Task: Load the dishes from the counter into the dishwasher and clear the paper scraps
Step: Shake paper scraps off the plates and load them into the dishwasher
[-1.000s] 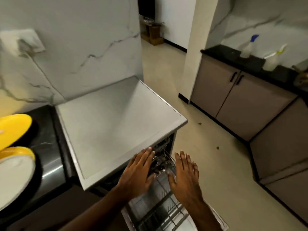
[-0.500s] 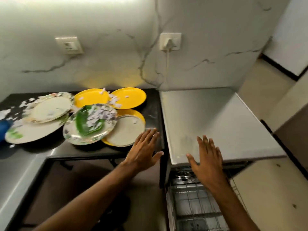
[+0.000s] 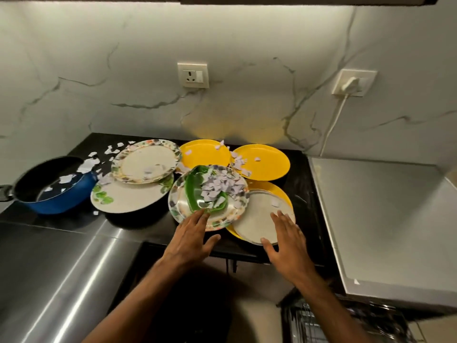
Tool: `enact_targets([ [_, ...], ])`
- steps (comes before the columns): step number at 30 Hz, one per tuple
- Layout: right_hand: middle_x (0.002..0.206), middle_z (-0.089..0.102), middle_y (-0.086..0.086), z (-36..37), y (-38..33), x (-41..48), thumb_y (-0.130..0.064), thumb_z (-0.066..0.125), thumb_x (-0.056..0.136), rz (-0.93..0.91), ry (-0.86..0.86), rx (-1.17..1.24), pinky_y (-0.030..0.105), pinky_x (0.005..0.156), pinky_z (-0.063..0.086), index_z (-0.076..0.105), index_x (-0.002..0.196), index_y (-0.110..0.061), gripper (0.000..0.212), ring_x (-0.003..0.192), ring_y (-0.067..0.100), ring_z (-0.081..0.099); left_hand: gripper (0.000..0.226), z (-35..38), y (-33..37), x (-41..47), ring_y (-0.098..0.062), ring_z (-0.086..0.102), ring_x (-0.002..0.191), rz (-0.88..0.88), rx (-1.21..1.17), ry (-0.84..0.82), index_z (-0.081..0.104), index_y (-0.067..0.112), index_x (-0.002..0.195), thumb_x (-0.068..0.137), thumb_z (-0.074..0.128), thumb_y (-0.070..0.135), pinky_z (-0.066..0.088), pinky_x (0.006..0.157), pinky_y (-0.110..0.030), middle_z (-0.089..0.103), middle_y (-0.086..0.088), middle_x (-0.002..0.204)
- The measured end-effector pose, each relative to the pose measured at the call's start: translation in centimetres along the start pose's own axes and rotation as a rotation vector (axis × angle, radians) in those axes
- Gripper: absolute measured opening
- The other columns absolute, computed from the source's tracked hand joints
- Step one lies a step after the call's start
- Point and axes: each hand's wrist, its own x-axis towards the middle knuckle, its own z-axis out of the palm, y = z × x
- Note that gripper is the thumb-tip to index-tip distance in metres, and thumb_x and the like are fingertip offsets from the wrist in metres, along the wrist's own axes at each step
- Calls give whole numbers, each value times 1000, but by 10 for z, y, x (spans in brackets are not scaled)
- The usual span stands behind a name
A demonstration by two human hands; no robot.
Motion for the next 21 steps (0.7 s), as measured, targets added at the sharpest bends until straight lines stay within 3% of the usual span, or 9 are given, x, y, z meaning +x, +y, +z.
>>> enact_targets([
  [4, 169, 24, 2, 17, -31, 23, -44, 62, 99, 35, -45, 58, 42, 125, 20, 25, 162, -22, 77, 156, 21, 19, 81, -6, -27, 10, -20, 20, 154, -89, -105, -87, 25, 20, 161, 97, 56, 58, 18, 125, -36, 20, -3, 168],
  [8, 163, 34, 5, 27, -45, 40, -37, 64, 100, 116, -117, 203, 41, 122, 30, 28, 160, -19, 73, 148, 25, 35, 78, -4, -38, 27, -21, 34, 148, -190, -261, -108, 34, 16, 157, 95, 60, 55, 28, 123, -36, 36, -5, 161],
  [11, 151, 48, 5, 31, -48, 53, -35, 66, 99, 179, -158, 246, 39, 105, 48, 31, 159, -19, 72, 121, 19, 59, 78, 2, -44, 38, -23, 46, 140, -270, -375, -110, 39, 15, 155, 93, 63, 56, 37, 118, -39, 46, -7, 156],
  [13, 143, 55, 4, 32, -50, 65, -35, 66, 99, 198, -176, 253, 34, 94, 54, 35, 157, -19, 69, 104, 12, 63, 76, 4, -44, 47, -22, 52, 135, -316, -454, -102, 40, 15, 154, 93, 66, 53, 42, 115, -39, 50, -7, 152],
  [17, 130, 62, 3, 34, -50, 97, -39, 68, 97, 296, -175, 271, 32, 83, 54, 46, 147, -19, 58, 89, 11, 65, 58, 4, -44, 74, -24, 58, 126, -467, -532, -45, 53, 10, 143, 96, 66, 42, 44, 105, -31, 62, -7, 139],
  [21, 117, 71, 8, 38, -42, 131, -42, 67, 97, 411, -180, 283, 34, 87, 51, 52, 137, -13, 52, 101, 21, 67, 57, 6, -49, 100, -26, 61, 121, -615, -545, -80, 52, 9, 140, 99, 60, 48, 47, 98, -32, 65, -10, 132],
])
